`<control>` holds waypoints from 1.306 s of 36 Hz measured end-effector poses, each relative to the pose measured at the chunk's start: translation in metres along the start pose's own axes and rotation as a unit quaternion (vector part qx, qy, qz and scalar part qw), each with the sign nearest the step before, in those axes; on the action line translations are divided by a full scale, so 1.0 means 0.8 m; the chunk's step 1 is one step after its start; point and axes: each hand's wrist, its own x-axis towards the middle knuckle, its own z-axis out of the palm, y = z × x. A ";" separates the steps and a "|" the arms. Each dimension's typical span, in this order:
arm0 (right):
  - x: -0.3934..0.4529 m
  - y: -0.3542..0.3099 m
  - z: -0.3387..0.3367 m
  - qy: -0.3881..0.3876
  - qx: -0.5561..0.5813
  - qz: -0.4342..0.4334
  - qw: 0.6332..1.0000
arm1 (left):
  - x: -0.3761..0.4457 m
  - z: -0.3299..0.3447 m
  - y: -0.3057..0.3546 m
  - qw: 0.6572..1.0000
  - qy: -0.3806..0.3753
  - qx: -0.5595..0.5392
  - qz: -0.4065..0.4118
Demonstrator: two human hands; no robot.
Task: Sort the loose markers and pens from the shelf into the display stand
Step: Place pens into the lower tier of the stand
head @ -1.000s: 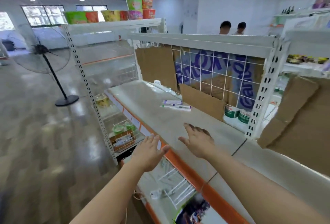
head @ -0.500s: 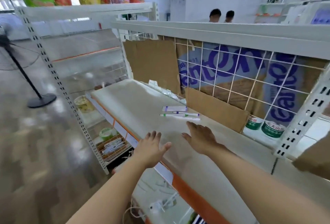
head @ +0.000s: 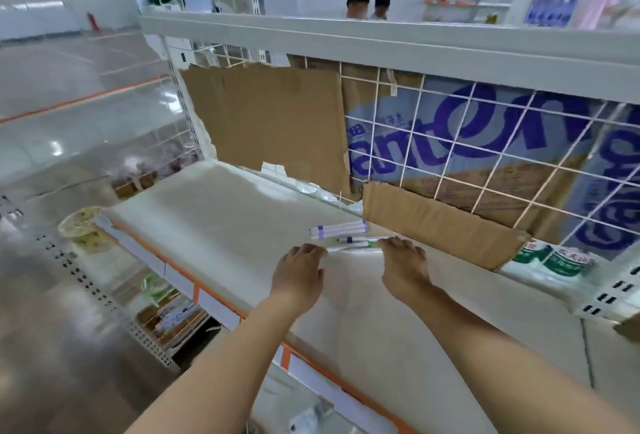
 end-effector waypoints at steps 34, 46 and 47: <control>-0.040 0.061 -0.002 0.182 0.272 0.017 0.945 | 0.025 0.027 0.041 0.986 0.101 -0.128 -0.042; -0.096 0.062 -0.043 0.378 0.399 0.098 0.829 | 0.009 0.019 0.102 0.962 0.113 -0.246 0.045; -0.101 0.065 -0.043 0.382 0.382 0.112 0.834 | 0.007 0.020 0.107 0.960 0.108 -0.252 0.057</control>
